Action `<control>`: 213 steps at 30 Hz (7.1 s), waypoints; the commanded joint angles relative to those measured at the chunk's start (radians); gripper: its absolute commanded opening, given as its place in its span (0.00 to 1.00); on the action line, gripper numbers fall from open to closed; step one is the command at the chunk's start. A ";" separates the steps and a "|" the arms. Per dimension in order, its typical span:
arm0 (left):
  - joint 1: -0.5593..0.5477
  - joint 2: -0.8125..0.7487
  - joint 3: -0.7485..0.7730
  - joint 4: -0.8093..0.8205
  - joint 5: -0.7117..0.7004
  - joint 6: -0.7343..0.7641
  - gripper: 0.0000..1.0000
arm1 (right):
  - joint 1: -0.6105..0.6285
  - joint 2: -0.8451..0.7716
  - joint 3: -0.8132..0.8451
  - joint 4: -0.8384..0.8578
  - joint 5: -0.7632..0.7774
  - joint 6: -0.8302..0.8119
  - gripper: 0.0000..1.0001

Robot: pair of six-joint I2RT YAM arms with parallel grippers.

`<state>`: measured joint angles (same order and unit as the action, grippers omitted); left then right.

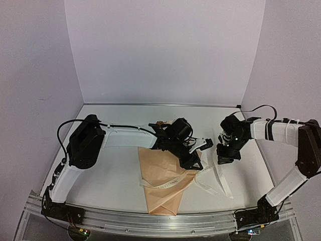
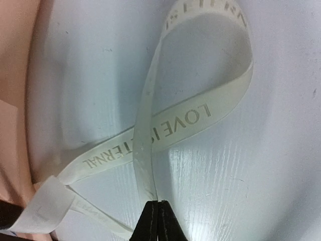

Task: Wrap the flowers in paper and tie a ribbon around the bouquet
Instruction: Place the ribbon in the folded bouquet, then cross the ribbon over the folded bouquet.

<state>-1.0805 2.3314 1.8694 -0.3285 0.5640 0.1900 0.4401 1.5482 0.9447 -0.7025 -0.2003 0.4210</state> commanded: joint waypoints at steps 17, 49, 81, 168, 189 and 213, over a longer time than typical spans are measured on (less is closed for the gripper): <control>0.108 -0.432 -0.427 0.286 -0.049 -0.200 0.70 | -0.052 0.083 0.591 -0.234 -0.280 0.223 0.00; -0.048 -0.611 -0.852 0.124 -0.290 -0.262 0.66 | 0.126 0.190 0.879 -0.212 -0.433 0.421 0.00; 0.162 -0.633 -0.900 0.410 -0.220 -0.429 0.00 | 0.247 0.087 0.514 0.189 -0.602 0.479 0.00; 0.192 -0.579 -0.901 0.377 0.228 -0.477 0.07 | 0.461 0.208 0.171 0.526 -0.097 0.570 0.43; 0.192 -0.569 -0.890 0.295 0.253 -0.426 0.08 | 0.478 0.219 0.146 0.571 -0.109 0.589 0.06; 0.192 -0.571 -0.800 0.173 -0.026 -0.428 0.40 | 0.496 0.115 0.031 0.509 -0.110 0.510 0.00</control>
<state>-0.8890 1.7824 0.9942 -0.0716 0.6355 -0.2603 0.9278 1.6840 0.9850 -0.1731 -0.3090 0.9565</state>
